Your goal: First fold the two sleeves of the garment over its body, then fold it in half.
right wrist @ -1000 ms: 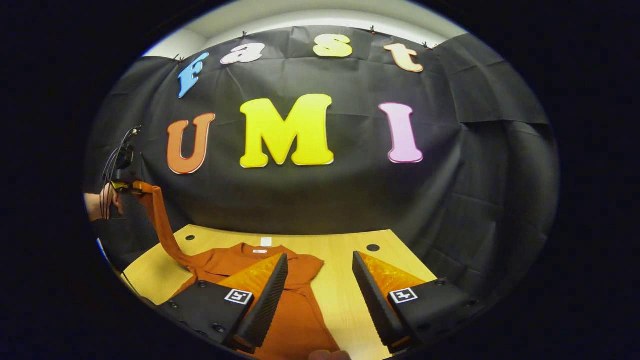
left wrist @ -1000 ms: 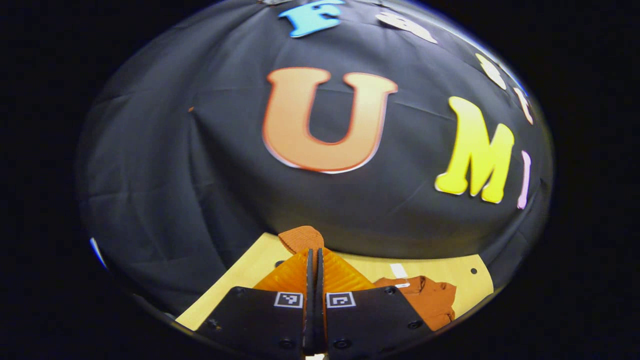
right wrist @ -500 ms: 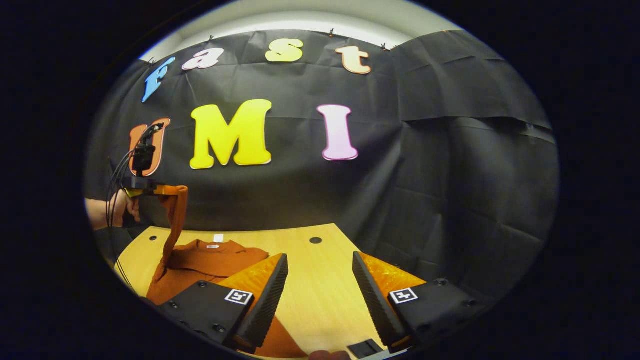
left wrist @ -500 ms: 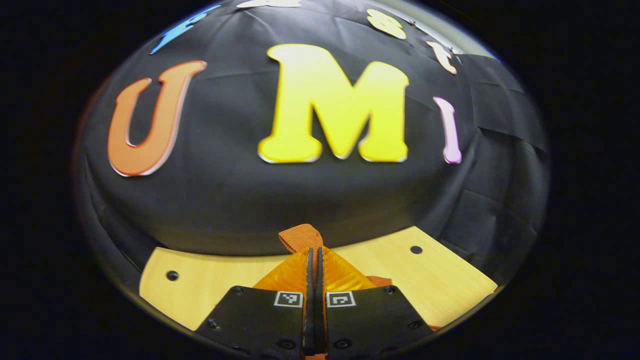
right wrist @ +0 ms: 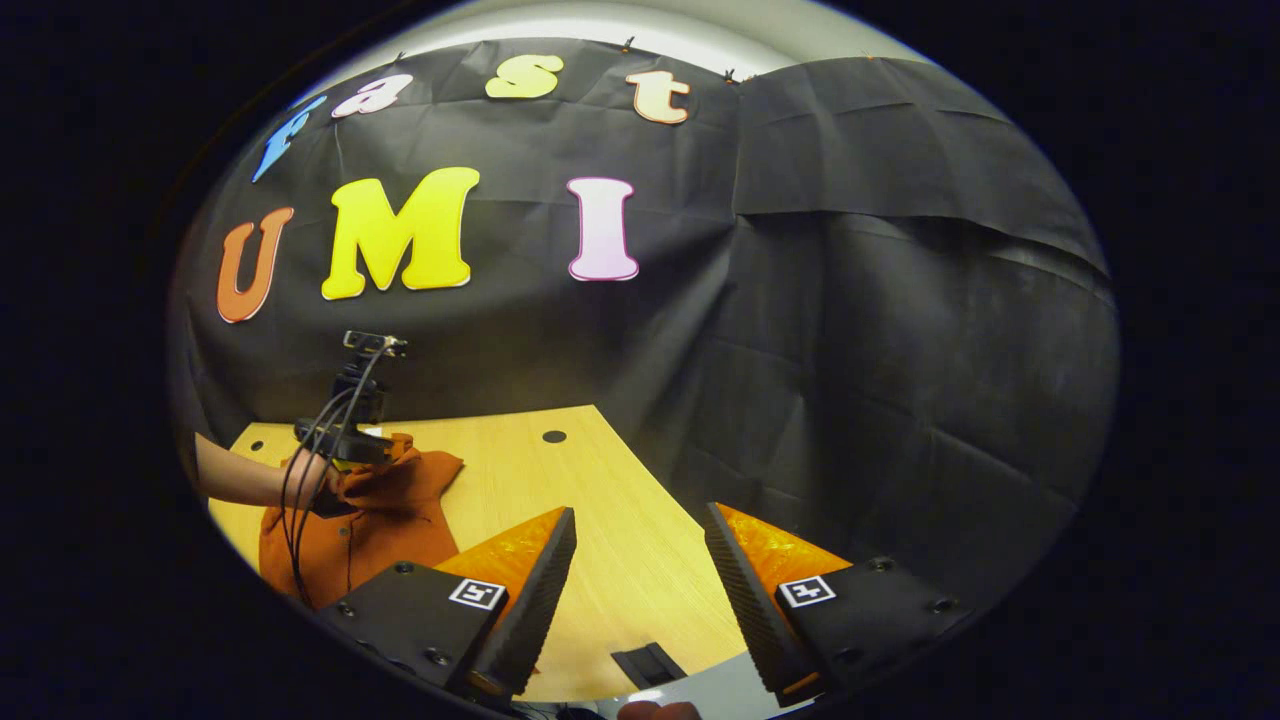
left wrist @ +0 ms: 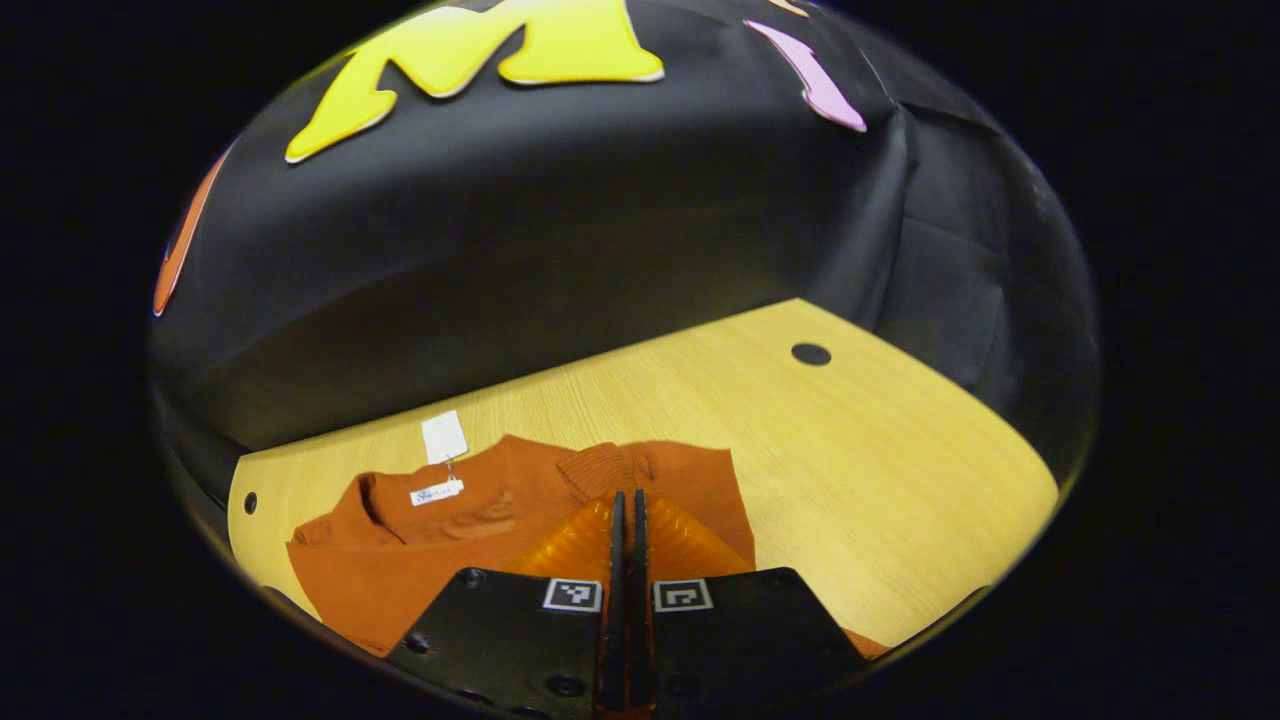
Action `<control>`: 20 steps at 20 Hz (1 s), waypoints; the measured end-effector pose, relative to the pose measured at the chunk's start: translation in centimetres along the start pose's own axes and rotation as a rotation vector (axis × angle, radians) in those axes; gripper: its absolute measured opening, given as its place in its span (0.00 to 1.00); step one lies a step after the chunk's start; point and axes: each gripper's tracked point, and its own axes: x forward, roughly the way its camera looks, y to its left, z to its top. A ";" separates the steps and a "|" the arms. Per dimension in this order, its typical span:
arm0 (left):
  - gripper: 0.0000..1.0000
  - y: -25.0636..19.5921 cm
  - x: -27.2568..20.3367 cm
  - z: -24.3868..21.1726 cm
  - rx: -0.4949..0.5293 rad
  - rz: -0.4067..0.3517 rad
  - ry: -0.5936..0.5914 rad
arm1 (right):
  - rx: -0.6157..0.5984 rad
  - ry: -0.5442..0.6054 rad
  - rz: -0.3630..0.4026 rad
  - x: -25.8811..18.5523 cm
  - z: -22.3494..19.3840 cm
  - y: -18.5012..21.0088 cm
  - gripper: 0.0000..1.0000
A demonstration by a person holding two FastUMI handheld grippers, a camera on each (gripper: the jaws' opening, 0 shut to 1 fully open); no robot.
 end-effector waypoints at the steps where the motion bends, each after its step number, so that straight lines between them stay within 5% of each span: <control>1: 0.06 -0.8 0.7 -0.8 0.012 0.010 0.017 | -0.005 0.009 -0.001 -0.1 -0.2 -0.2 0.83; 5: 0.14 -4.1 1.5 -1.8 -0.008 -0.066 0.023 | -0.026 0.019 0.019 0.3 -0.3 0.8 0.83; 6: 0.40 -4.6 1.1 -1.0 -0.008 -0.071 0.001 | -0.026 0.017 0.030 0.5 0.0 1.3 0.83; 8: 0.58 -5.5 -0.1 0.2 -0.033 -0.093 -0.032 | -0.030 0.000 0.054 0.8 0.7 2.6 0.83; 9: 0.53 -5.6 -0.6 0.5 -0.050 -0.096 -0.042 | -0.035 -0.008 0.068 0.9 1.0 3.1 0.83; 12: 0.85 -5.3 -2.7 1.3 -0.115 -0.085 -0.054 | -0.030 -0.042 0.111 1.5 2.5 5.0 0.83; 15: 0.91 -2.9 -6.7 3.7 -0.153 -0.055 -0.135 | -0.037 -0.091 0.172 2.1 4.1 7.8 0.83; 16: 1.00 -1.8 -8.1 4.6 -0.157 -0.037 -0.170 | -0.040 -0.106 0.192 2.3 4.6 8.6 0.83; 20: 0.96 2.1 -15.2 8.7 -0.170 0.015 -0.322 | -0.030 -0.156 0.300 3.0 6.6 13.3 0.84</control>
